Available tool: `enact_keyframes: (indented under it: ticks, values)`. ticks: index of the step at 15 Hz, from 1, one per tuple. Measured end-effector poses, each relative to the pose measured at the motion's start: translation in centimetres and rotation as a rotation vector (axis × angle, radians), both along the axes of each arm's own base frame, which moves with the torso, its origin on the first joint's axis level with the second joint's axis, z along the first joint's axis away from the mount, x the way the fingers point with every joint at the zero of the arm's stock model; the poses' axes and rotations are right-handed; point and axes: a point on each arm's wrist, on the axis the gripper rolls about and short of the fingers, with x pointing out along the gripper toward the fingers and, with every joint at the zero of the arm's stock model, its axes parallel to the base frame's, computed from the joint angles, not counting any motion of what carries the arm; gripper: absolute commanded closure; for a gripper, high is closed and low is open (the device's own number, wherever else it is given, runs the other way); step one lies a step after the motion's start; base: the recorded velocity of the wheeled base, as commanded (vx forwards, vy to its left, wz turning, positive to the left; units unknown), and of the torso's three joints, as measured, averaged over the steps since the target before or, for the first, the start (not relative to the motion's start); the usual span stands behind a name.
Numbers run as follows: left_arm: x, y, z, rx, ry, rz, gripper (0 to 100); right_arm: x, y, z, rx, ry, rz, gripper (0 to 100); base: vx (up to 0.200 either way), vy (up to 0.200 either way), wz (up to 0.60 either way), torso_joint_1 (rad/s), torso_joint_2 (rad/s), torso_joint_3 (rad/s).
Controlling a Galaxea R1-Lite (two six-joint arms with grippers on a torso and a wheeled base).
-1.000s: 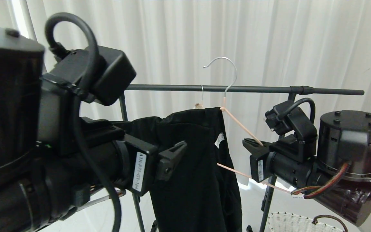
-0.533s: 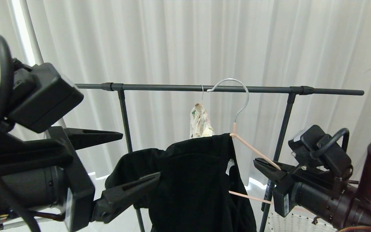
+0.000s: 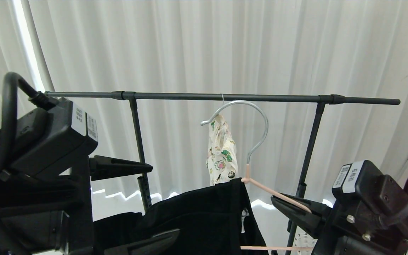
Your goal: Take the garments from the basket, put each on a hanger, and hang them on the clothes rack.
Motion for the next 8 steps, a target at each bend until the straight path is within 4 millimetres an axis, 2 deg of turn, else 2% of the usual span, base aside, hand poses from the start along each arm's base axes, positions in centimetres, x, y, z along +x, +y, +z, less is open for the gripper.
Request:
enact_keyframes:
  ticks: [8]
  values:
    - [0.0, -0.4, -2.3, 0.053, 0.058, -0.103, 0, -1.1, 0.5, 0.2, -0.002, -0.013, 0.056, 100, 0.000, 0.000, 0.00, 0.000, 0.00, 0.000]
